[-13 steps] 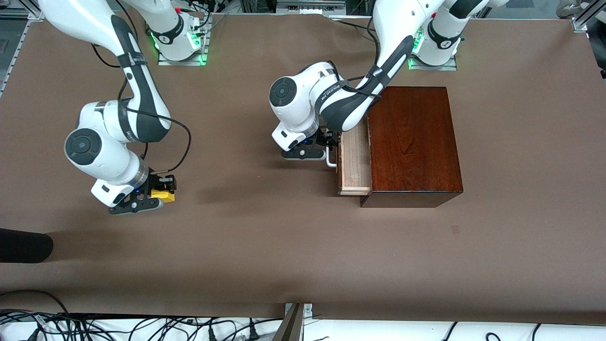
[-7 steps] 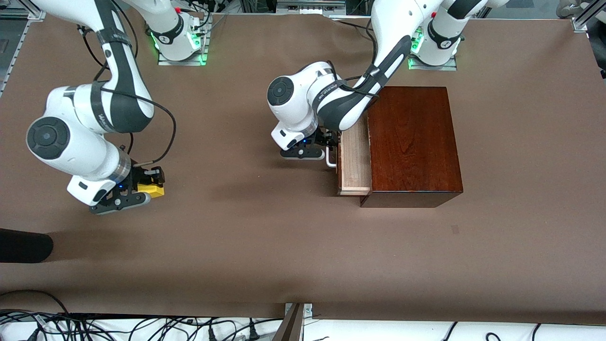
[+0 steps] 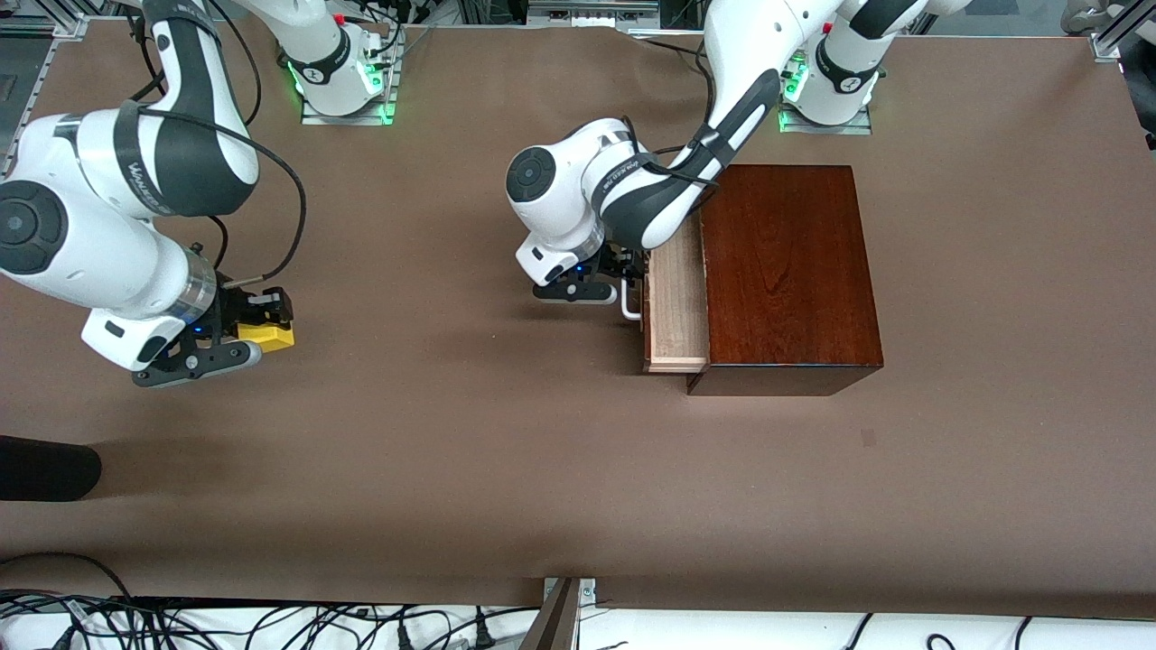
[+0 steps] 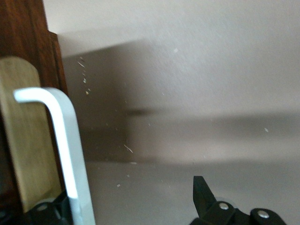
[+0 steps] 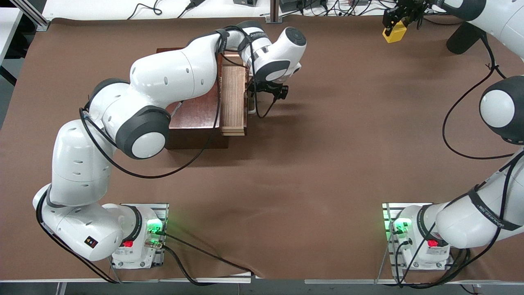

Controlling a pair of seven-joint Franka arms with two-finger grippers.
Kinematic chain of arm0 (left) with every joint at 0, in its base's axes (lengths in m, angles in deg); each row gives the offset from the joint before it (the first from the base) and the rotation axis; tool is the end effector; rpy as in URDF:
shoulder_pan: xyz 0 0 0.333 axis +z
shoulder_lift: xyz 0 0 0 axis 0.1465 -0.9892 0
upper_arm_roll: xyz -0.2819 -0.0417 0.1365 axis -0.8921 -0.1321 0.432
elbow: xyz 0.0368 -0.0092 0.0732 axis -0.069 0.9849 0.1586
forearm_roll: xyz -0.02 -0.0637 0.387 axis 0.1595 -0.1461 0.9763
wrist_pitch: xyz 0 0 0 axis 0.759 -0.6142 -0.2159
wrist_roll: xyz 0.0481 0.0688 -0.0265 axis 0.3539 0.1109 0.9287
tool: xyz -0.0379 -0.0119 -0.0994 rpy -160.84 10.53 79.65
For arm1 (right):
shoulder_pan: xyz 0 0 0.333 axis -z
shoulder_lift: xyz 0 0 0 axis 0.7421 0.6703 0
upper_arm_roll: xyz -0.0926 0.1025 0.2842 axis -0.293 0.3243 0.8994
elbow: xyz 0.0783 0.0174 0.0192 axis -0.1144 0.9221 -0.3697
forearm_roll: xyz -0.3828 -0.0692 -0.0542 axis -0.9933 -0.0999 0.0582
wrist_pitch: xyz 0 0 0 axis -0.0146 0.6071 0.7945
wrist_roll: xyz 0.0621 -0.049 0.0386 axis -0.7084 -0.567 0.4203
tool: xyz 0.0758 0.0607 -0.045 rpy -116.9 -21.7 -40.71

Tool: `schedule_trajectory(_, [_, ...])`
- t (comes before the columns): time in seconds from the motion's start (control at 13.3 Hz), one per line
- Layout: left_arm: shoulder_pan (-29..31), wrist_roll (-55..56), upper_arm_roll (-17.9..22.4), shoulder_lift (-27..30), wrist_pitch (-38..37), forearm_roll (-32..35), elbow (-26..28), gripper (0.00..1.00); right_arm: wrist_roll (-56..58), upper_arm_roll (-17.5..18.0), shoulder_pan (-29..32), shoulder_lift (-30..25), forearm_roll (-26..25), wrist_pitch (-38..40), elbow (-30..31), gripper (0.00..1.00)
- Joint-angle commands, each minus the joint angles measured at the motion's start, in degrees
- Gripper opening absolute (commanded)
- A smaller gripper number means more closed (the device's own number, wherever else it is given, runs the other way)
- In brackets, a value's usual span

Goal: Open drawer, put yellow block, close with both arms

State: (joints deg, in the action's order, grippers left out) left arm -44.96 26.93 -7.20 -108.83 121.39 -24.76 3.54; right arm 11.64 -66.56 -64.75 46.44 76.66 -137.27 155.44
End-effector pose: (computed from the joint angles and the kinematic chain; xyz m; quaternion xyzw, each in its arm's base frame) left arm 0.4766 -0.5238 0.2641 -0.9867 0.0579 0.0305 0.1487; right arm 0.6490 0.1095 0.4744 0.9907 0.1290 -0.0424 0.0087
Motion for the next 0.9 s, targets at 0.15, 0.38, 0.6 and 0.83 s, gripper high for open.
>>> schedule_trajectory(0.15, [-2.23,0.06,-0.25,-0.93,-6.59,3.65,-4.26,1.0,0.94,-0.18,0.15,-0.05,0.45,7.37,-5.59,0.0])
schedule_trajectory(0.38, [-2.14,-0.03,-0.43,1.0,-9.3,3.39,-6.44,1.0,0.94,-0.27,0.15,-0.13,0.53,9.57,-5.77,0.0])
schedule_trajectory(0.6, [-0.21,-3.26,-0.87,4.77,-15.97,2.16,-9.79,1.0,0.85,-0.01,0.06,-1.36,0.62,11.95,-8.57,0.0])
schedule_trajectory(0.83, [6.19,-8.98,-0.87,11.97,-19.68,-3.27,-9.8,1.0,0.76,0.16,0.06,-2.15,0.8,13.1,-8.67,0.0])
